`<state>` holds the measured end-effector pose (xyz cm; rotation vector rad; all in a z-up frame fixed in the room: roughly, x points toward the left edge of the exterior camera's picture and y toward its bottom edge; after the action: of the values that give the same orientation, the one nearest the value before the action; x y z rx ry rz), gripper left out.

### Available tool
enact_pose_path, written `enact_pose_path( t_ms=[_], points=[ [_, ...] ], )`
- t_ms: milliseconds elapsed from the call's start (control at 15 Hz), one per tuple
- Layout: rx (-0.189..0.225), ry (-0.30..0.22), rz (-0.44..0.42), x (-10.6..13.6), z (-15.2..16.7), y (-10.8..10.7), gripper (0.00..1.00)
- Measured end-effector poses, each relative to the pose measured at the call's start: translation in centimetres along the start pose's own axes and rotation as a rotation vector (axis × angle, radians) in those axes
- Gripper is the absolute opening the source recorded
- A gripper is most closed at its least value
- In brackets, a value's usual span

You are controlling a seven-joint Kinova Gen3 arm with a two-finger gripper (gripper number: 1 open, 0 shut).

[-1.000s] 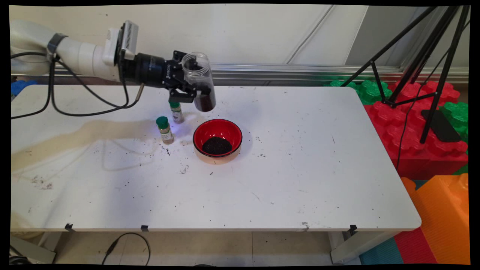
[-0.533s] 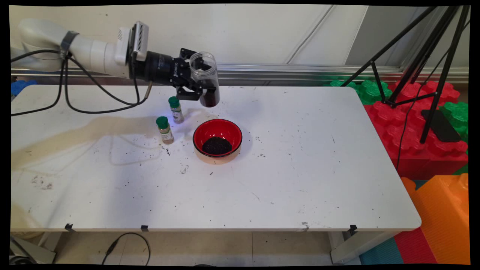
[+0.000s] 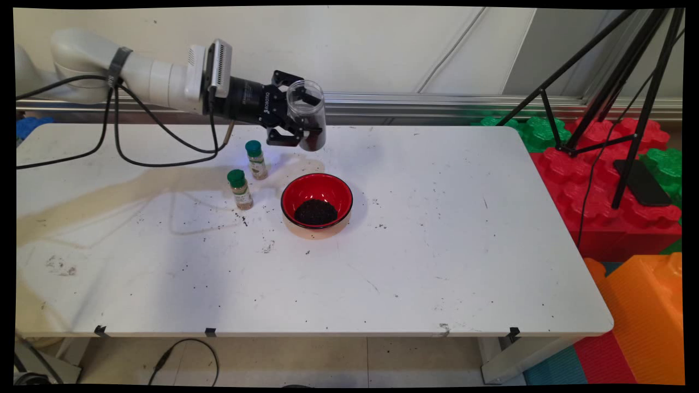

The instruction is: Pour the black seasoning powder in the red bowl

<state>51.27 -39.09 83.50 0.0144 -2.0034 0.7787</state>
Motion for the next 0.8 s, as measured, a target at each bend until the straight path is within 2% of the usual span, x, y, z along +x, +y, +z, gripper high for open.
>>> enact_pose_path(
  t_ms=[800],
  points=[
    [0.028, -0.024, 0.212, -1.6, 2.0, -0.4, 0.0]
  ],
)
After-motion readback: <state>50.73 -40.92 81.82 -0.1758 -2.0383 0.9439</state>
